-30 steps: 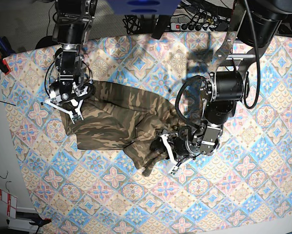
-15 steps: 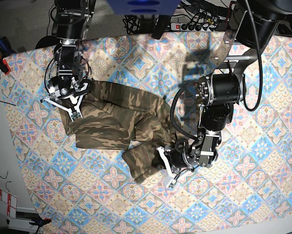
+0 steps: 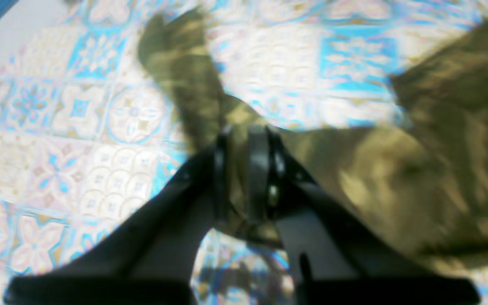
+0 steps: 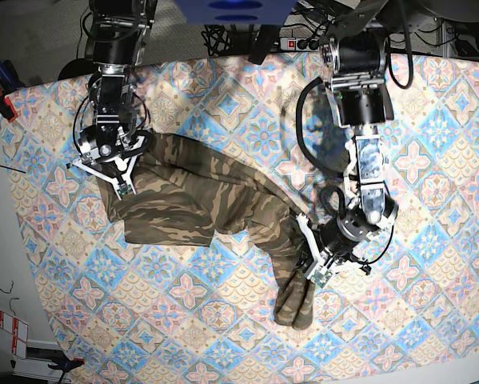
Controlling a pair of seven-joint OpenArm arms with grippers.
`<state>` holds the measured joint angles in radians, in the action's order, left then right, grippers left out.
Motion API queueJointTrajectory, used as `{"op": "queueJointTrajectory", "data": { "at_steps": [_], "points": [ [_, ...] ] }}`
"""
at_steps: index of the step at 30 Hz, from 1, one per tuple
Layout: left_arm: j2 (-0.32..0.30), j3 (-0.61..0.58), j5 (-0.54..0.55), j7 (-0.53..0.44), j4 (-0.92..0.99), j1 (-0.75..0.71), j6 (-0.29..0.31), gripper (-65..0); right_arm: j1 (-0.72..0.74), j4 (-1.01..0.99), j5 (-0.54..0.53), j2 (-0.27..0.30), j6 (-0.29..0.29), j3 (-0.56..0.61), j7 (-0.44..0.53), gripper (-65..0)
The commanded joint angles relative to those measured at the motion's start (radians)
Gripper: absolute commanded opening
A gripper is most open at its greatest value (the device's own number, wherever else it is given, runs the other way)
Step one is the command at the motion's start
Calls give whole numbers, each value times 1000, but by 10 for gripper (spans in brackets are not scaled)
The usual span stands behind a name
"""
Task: Fold the T-shirt properly
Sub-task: 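Stretch the shirt strip out with the left gripper, right gripper holding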
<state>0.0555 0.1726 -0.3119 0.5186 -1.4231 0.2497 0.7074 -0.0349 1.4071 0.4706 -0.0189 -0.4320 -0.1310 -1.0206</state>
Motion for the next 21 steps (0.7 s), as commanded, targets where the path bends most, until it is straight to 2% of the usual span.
{"op": "queueJointTrajectory", "data": {
  "at_steps": [1, 5, 8, 13, 16, 21],
  "points": [
    [4, -3, 20, -28, -57, 20, -9, -600, -26, -44, -32, -10, -24, 1, -20, -345],
    [4, 14, 20, -21, -83, 17, -9, -594, -26, -44, -32, -11, -24, 1, -20, -346],
    [5, 69, 20, -21, -81, 20, -9, -573, -26, -44, -32, -11, -24, 1, -20, -345],
    [4, 157, 18, -21, -5, 61, -9, -382, -26, -44, -32, -11, -24, 1, -20, -345],
    [-3, 233, 9, -28, 140, 124, -9, -288, -26, -44, -32, -11, -24, 1, -16, -345],
    [-93, 245, 70, -30, 414, 247, -9, -277, -30, -44, -32, -11, -24, 1, 7, -344]
  ]
}}
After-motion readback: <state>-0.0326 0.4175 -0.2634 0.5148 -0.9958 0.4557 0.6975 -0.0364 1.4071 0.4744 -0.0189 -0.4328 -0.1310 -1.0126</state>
